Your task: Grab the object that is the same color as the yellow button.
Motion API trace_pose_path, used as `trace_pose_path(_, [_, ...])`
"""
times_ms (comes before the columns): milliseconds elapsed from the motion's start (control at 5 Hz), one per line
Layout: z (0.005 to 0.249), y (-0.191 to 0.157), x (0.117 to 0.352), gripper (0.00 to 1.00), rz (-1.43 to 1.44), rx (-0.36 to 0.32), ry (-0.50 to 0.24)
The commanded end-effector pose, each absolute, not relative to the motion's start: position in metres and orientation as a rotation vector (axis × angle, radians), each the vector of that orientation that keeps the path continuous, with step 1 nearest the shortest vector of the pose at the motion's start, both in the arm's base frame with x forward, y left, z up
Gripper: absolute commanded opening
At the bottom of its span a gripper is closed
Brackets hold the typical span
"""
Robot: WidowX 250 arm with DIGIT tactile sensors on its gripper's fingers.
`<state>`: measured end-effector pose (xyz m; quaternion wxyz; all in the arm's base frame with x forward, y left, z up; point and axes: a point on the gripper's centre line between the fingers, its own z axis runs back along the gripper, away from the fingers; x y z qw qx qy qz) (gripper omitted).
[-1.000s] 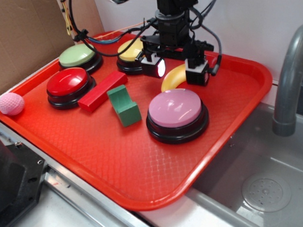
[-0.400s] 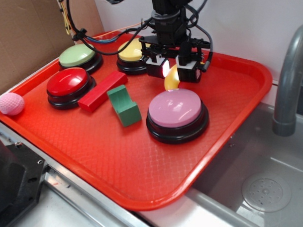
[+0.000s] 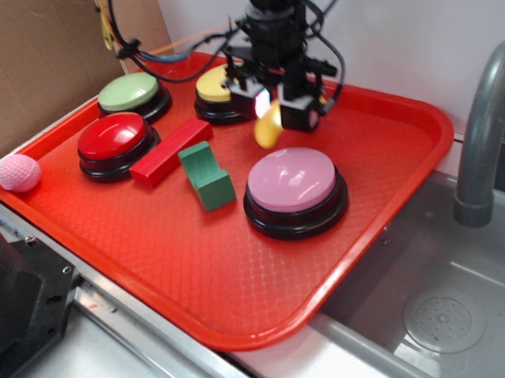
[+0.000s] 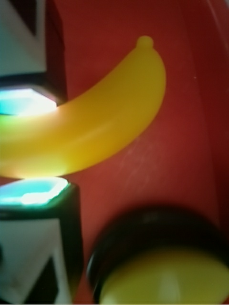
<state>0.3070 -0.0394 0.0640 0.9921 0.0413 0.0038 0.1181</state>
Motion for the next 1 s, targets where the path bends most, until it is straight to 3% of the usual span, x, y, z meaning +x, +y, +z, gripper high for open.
trace_pose_path(0, [0.144,-0.013,0.276,0.00,0.152,0.024,-0.102])
trace_pose_path(200, [0.153,-0.001,0.249,0.00,0.134,-0.003,-0.085])
trace_pose_path(400, [0.158,0.008,0.221,0.00,0.197,0.037,-0.111])
trace_pose_path(600, [0.153,0.010,0.211,0.00,0.207,-0.049,-0.126])
trace_pose_path(800, [0.158,0.014,0.211,0.00,0.208,-0.002,-0.099])
